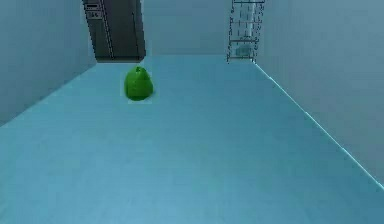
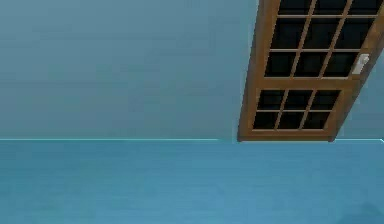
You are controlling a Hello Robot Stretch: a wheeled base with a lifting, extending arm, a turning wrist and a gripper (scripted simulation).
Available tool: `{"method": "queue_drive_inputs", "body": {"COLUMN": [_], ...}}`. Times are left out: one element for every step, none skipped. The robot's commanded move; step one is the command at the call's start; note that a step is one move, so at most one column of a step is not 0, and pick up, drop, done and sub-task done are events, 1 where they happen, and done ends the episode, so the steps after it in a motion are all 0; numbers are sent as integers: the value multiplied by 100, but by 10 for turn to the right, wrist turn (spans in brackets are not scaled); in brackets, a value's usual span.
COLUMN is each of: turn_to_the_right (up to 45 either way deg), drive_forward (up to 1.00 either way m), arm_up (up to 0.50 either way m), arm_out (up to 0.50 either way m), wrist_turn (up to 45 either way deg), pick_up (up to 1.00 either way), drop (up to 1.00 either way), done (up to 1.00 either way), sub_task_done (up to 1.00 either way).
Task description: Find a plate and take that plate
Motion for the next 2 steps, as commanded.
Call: {"method": "queue_drive_inputs", "body": {"turn_to_the_right": [-450, -450], "drive_forward": [0, 0], "arm_up": [0, 0], "arm_out": [0, 0], "wrist_turn": [0, 0], "pick_up": [0, 0], "drop": [0, 0], "done": [0, 0], "sub_task_done": [0, 0]}}
